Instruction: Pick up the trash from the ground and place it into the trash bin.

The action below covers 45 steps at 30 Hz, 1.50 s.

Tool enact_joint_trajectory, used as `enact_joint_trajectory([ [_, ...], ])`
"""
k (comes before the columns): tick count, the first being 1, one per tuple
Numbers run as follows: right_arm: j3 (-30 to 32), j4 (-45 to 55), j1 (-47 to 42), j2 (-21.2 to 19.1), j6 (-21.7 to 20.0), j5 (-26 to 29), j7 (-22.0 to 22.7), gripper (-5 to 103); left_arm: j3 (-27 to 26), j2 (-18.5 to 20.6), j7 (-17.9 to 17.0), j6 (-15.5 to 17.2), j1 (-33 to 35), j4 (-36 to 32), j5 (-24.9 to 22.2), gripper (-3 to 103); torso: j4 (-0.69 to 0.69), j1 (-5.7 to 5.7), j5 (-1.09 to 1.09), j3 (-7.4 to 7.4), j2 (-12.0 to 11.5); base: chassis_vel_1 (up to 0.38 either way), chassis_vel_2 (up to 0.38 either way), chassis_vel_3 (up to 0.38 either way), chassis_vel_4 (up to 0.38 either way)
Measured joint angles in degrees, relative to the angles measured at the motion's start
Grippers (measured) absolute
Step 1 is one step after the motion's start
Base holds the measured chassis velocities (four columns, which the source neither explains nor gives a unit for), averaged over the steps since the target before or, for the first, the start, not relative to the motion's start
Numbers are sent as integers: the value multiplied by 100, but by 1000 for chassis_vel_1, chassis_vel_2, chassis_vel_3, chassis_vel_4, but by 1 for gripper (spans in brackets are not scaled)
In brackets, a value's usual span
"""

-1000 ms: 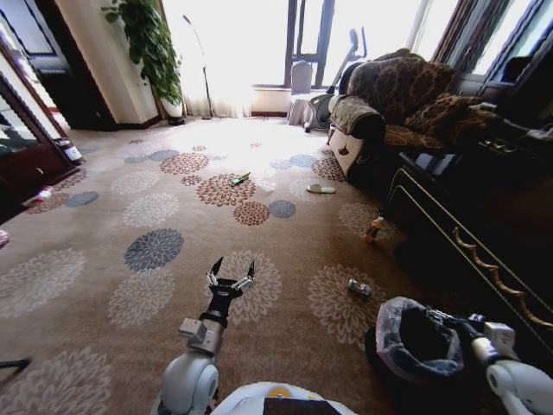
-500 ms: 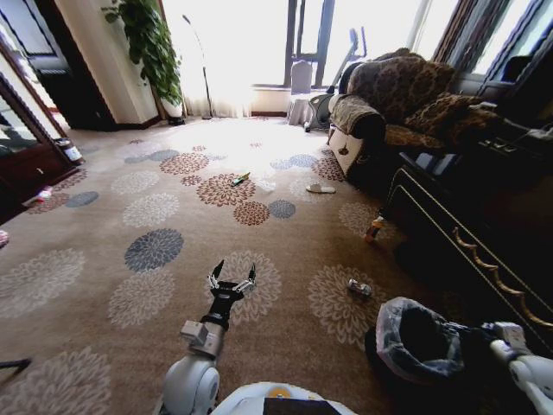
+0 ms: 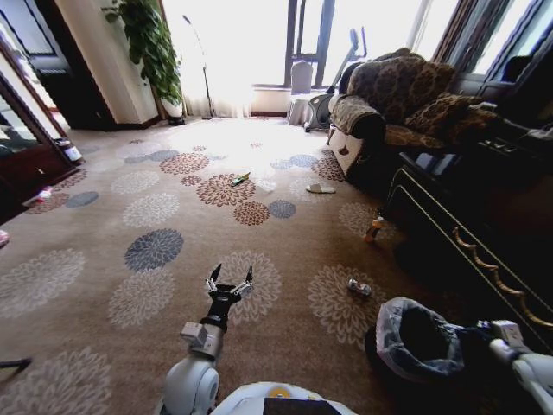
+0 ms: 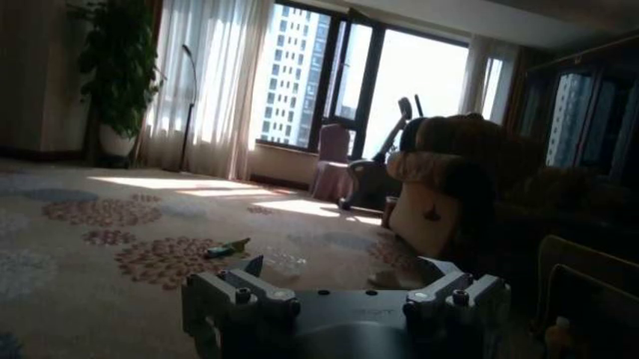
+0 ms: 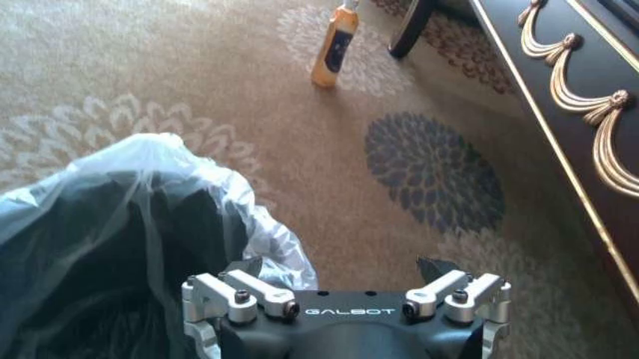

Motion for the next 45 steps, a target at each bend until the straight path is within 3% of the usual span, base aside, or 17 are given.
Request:
enact_joint_trajectory([
  [9, -252, -519, 235, -36, 97, -334, -157, 100, 2, 35, -18, -3, -38, 84, 6, 100, -1, 0, 2, 0, 0, 0, 0, 0, 0],
  [20, 22, 113, -201, 27, 83, 31, -237, 100, 47, -43, -45, -49, 16, 175, 104, 100, 1, 0, -1, 0, 0, 0, 0, 0, 0],
  [27, 25, 72, -421, 160, 250, -283, -343, 100, 72, -24, -57, -95, -21, 269, 108, 100, -1, 0, 0, 0, 0, 0, 0, 0, 0],
  [34, -270, -449, 122, 133, 360, -533, -360, 101, 67, 30, -64, -106, -8, 296, 108, 100, 1, 0, 2, 1, 0, 0, 0, 0, 0],
  [40, -520, -782, 432, -28, 302, -852, -392, 83, 71, 27, -66, -106, -20, 294, 100, 100, 0, 0, 0, 1, 0, 0, 0, 0, 0],
  [45, -628, -794, 350, -181, 215, -633, -526, 71, 97, -9, -66, -116, -23, 330, 106, 100, -1, 0, 0, 1, 0, 0, 0, 0, 0],
])
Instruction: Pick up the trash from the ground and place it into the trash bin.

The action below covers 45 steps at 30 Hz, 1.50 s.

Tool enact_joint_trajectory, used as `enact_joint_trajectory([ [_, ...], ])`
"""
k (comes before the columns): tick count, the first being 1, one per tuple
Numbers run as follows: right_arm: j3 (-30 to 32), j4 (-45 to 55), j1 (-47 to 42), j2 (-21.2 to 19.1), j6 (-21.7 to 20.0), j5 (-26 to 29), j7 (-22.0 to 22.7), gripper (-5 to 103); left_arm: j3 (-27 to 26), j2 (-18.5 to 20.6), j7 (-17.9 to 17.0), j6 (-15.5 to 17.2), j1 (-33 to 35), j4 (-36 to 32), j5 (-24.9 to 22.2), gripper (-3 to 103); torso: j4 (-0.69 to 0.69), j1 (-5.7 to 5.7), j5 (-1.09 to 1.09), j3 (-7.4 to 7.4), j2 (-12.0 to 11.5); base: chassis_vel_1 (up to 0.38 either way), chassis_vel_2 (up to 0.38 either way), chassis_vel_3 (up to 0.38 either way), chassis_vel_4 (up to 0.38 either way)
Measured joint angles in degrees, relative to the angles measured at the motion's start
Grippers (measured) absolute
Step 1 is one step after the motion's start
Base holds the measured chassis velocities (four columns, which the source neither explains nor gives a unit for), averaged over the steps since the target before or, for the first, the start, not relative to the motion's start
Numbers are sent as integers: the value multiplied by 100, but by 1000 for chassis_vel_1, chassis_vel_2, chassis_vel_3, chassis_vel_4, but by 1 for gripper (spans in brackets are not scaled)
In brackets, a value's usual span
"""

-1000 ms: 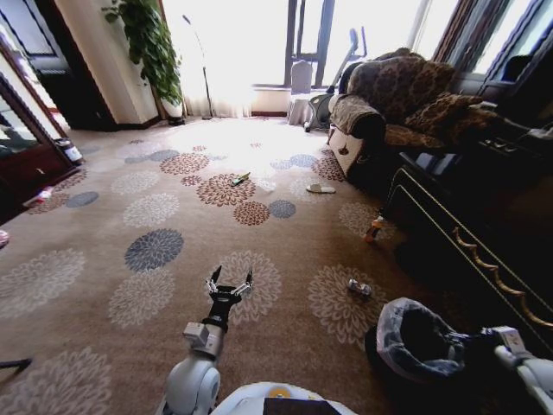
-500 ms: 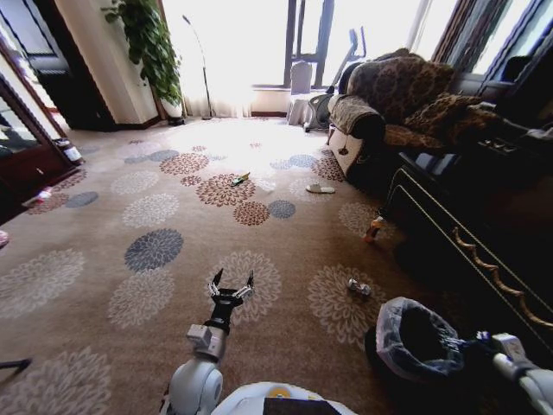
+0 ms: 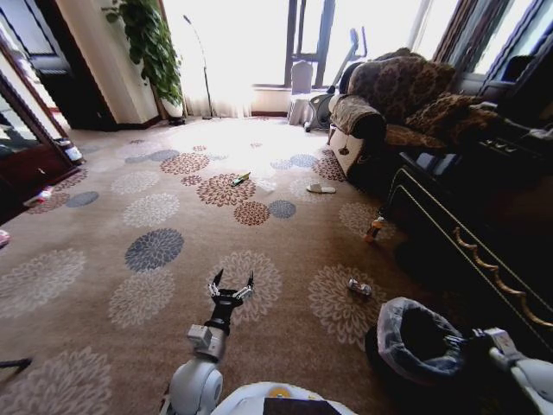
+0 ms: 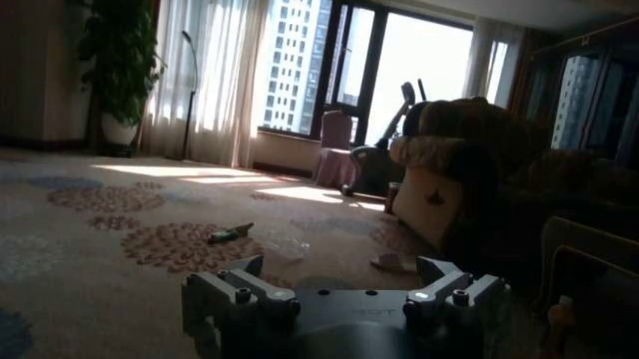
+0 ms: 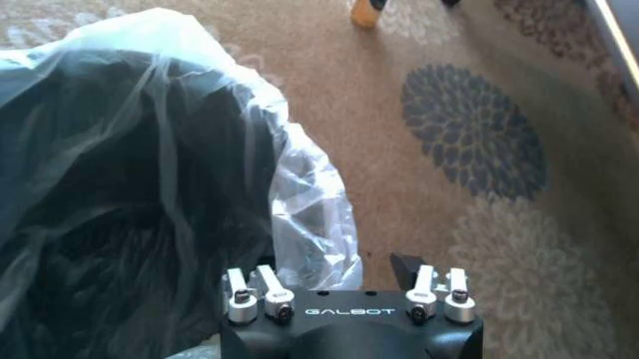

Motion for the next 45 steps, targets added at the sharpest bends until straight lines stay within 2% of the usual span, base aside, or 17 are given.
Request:
enact_joint_trajectory([
  [4, -144, 15, -63, -201, -23, 33, -154, 58, 4, -10, 0, -63, 8, 60, 5, 100, 0, 0, 0, 0, 0, 0, 0, 0, 0],
  [5, -144, 15, -63, -201, -23, 33, -154, 58, 4, -10, 0, -63, 8, 60, 5, 100, 0, 0, 0, 0, 0, 0, 0, 0, 0],
  [7, -322, 19, -42, -378, -44, 121, -271, 50, 16, -14, 0, -83, 8, 76, 12, 100, 0, 0, 0, 0, 0, 0, 0, 0, 0],
  [10, -406, 19, -19, -455, -44, 139, -315, 46, 23, -14, 1, -85, 11, 76, 16, 100, 0, 0, 0, 0, 0, 0, 0, 0, 0],
  [15, -744, 21, 4, -708, 38, 298, -371, 27, 37, -34, 2, -139, -2, 115, 21, 100, 0, 0, -1, 0, 0, 0, 0, 0, 0],
  [17, -780, 26, -5, -722, 64, 331, -373, 27, 41, -38, 2, -162, -2, 137, 22, 100, 0, 0, -1, 0, 0, 0, 0, 0, 0],
  [20, -844, 72, -26, -715, 107, 395, -329, 15, 70, -39, 2, -210, 4, 181, 27, 100, 1, 0, -3, -1, 0, 0, 0, 0, 0],
  [21, -844, 72, -26, -715, 107, 395, -329, 15, 70, -39, 2, -210, 4, 181, 27, 100, 1, 0, -3, -1, 0, 0, 0, 0, 0],
  [24, -839, 95, -23, -657, 130, 528, -243, 5, 106, -29, 3, -221, -9, 206, 34, 100, 1, 0, -3, -1, 0, 0, 0, 0, 0],
  [34, -519, 319, -245, -552, 182, 790, -125, 3, 154, -12, 6, -240, -24, 228, 49, 100, -1, 0, 5, 0, -2, 0, 0, 0, 0],
  [36, -403, 465, -268, -486, 152, 1024, 181, 1, 162, -14, 6, -264, -1, 228, 55, 100, -1, 0, 2, 0, -2, 0, 0, 0, 0],
  [37, -403, 465, -268, -486, 152, 1024, 181, 1, 162, -14, 6, -264, -1, 228, 55, 100, -1, 0, 2, 0, -2, 0, 0, 0, 0],
  [39, -284, 637, -278, -396, 117, 1438, 762, 1, 162, 3, 6, -287, 17, 227, 61, 100, -1, 0, 2, 0, -2, 0, 0, 0, 0],
  [40, -284, 637, -278, -396, 117, 1438, 762, 1, 162, 3, 6, -287, 17, 227, 61, 100, -1, 0, 2, 0, -2, 0, 0, 0, 0],
  [43, -37, 1146, -488, -205, 67, 2091, 1282, 1, 154, 35, 6, -289, 11, 203, 62, 100, 0, 0, -3, 0, -2, 0, 0, 0, 0],
  [45, 21, 1332, -582, -107, 56, 2234, 1387, 1, 155, 44, 7, -284, 2, 198, 62, 100, 1, 0, 1, 0, -2, 0, 0, 0, 0],
])
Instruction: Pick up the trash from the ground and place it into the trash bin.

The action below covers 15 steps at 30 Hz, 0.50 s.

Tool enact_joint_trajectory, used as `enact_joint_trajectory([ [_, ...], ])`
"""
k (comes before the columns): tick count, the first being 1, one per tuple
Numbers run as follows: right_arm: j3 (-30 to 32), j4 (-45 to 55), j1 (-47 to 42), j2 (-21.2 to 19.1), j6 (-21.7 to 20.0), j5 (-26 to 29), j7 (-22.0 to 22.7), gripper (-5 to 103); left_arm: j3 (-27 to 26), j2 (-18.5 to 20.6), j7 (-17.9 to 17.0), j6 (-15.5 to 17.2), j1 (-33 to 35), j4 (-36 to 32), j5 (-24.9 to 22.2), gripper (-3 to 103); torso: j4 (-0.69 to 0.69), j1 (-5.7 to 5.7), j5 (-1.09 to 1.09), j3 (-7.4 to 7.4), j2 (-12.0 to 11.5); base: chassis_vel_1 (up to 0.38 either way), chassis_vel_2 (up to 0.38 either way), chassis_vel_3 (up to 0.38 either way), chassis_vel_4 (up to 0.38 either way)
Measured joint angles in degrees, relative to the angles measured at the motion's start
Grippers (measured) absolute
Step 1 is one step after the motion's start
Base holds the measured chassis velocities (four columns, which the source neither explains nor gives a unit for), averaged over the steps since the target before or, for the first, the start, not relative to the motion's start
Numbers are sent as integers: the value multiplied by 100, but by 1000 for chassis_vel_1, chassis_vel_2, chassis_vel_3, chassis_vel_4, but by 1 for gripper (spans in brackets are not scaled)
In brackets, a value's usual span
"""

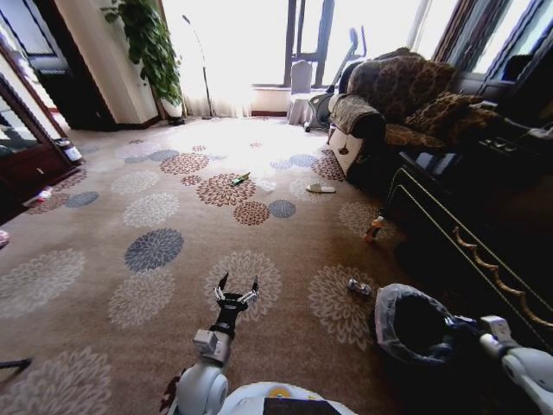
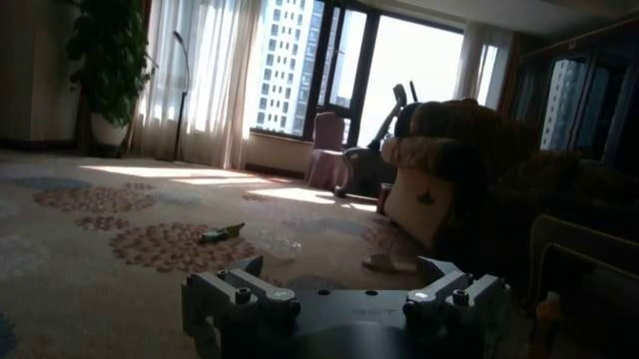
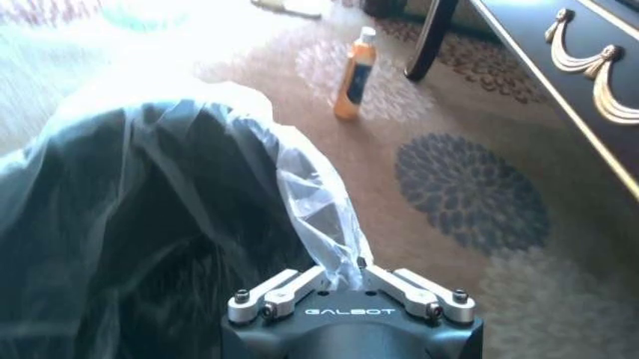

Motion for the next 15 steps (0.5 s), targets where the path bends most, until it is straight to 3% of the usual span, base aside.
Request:
enact_joint_trajectory([
  [4, 132, 381, -107, 332, -11, 314, 434, 1, 4, 12, 4, 23, 4, -46, 6, 100, -1, 0, -3, 0, 0, 0, 0, 0, 0],
  [9, 455, 1024, -229, 1165, 25, 698, 1022, 1, -89, 47, 7, 49, 58, -155, 8, 100, 1, 0, -3, 0, 1, 0, 0, 0, 0],
  [11, 496, 1073, -260, 1264, 63, 673, 1040, 1, -104, 63, 7, 59, 54, -154, -1, 100, 1, 0, -3, -1, 1, 0, 0, 0, 0],
  [13, 641, 1267, -394, 1684, 286, 421, 1102, 1, -165, 177, 6, 99, -36, -52, -38, 100, -2, 0, -2, -1, 1, 0, 0, 0, 0],
  [15, 662, 1313, -411, 1756, 306, 383, 1131, 1, -177, 204, 6, 108, -60, -21, -42, 100, -3, 0, -2, -1, 1, 0, 0, 0, 0],
])
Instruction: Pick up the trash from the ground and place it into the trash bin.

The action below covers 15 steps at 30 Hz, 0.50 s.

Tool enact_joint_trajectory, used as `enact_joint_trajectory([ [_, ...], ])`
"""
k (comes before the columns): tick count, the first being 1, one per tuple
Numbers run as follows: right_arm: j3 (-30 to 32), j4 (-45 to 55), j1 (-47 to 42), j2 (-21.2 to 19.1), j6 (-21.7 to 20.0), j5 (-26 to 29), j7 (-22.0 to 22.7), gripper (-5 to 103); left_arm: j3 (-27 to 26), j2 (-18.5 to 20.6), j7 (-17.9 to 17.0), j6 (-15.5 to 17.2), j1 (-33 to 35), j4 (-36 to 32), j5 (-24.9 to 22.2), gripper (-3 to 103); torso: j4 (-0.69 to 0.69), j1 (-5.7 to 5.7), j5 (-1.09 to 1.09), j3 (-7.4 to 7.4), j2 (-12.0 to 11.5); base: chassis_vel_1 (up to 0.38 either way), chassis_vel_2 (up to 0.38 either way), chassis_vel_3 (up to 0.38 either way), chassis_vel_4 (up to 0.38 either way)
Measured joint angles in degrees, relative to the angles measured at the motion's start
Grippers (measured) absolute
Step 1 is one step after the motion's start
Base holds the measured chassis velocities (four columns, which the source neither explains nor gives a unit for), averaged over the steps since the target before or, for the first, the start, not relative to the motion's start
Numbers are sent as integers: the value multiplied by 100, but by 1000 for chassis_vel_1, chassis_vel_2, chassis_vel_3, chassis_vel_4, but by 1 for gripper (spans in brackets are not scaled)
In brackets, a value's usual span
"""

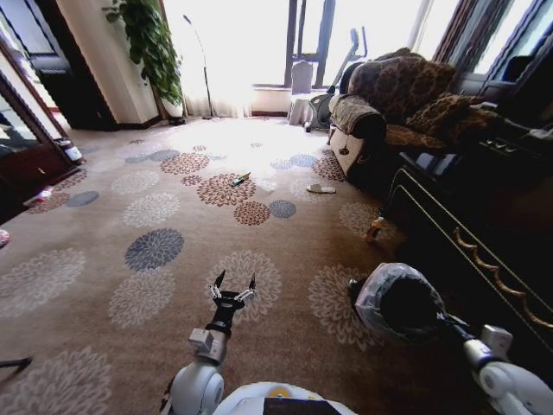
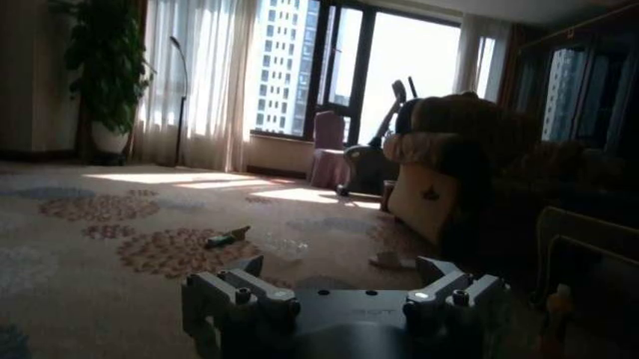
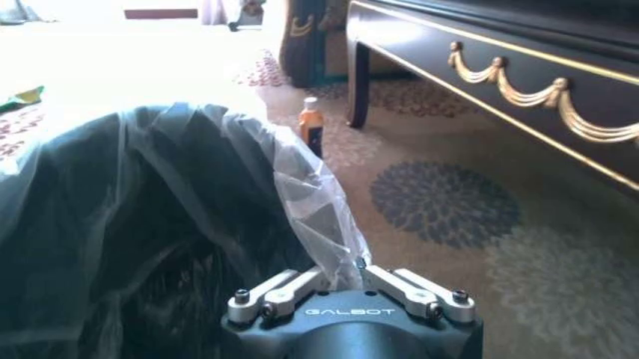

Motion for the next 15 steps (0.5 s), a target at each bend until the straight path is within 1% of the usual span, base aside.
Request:
enact_joint_trajectory([
  [2, 33, 205, 10, 258, 111, -24, 176, 1, -44, 62, 0, 15, -98, 130, -2, 100, -1, 0, 1, 0, 0, 0, 0, 0, 0],
  [4, 54, 394, 50, 442, 230, -17, 311, 1, -58, 80, 0, 23, -193, 224, 9, 100, 4, 0, 0, 0, 0, 0, 0, 0, 0],
  [5, 72, 528, 46, 561, 301, -39, 337, 1, -58, 81, 2, 34, -244, 264, 21, 100, 3, 0, -3, 0, 0, 0, 0, 0, 0],
  [6, 72, 528, 46, 561, 301, -39, 337, 1, -58, 81, 2, 34, -244, 264, 21, 100, 3, 0, -3, 0, 0, 0, 0, 0, 0],
  [9, 28, 796, 37, 812, 556, -309, 324, 1, -39, 42, 7, 65, -270, 299, 53, 100, 3, 0, 1, 0, 0, 0, 0, 0, 0],
  [11, 20, 843, 32, 866, 618, -385, 321, 1, -22, 39, 10, 80, -296, 325, 59, 100, 3, 0, 1, 0, 0, 0, 0, 0, 0],
  [12, 19, 907, 18, 957, 727, -505, 319, 1, 7, 45, 16, 103, -391, 396, 65, 100, 3, 0, 1, 0, 1, 0, 0, 0, 0],
  [15, 22, 949, -4, 1058, 882, -578, 323, 1, 22, 87, 36, 119, -531, 493, 62, 100, 2, 0, -1, 0, 1, 0, 0, 0, 0],
])
